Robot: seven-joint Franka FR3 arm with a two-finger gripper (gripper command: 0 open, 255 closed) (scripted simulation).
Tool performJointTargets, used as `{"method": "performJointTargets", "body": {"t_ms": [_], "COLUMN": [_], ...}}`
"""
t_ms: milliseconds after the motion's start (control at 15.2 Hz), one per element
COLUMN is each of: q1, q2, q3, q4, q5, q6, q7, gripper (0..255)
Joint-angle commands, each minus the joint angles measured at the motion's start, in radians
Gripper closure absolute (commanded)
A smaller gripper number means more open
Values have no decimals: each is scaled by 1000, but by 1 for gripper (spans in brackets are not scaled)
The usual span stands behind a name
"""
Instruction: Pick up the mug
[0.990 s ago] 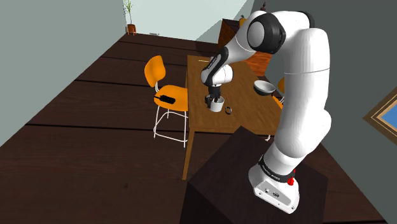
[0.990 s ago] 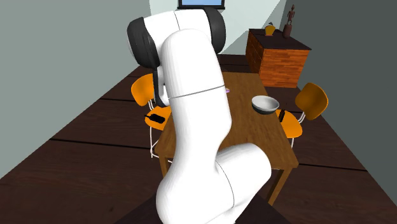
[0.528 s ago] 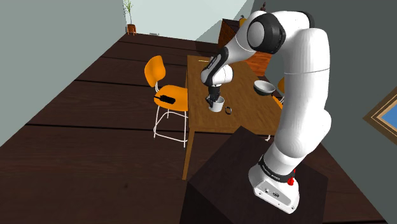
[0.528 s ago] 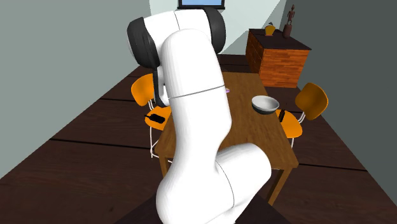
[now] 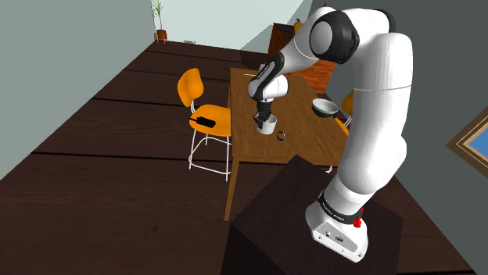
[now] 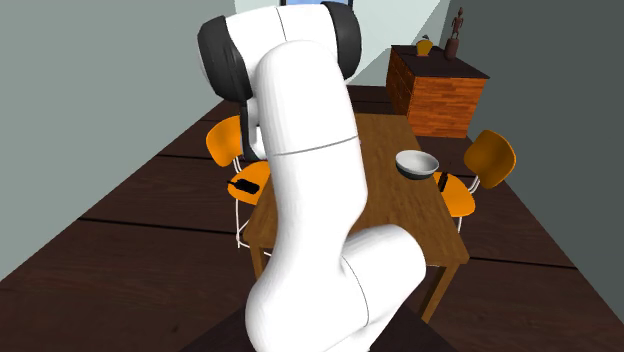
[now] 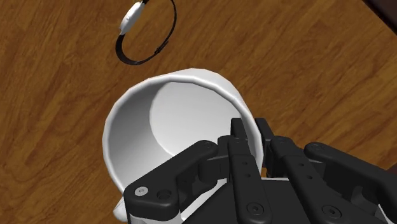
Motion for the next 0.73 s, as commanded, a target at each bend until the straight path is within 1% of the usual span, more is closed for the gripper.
{"method": "performJointTargets", "body": {"t_ms": [0, 528, 660], "q1": [4, 19, 19], "q2": [-23, -109, -111], "q3": [-6, -25, -25], "q4": [2, 6, 6], "q5": [-8, -40, -41], "q6": [-24, -112, -113], "q7": [3, 19, 19], "gripper": [255, 255, 255]}}
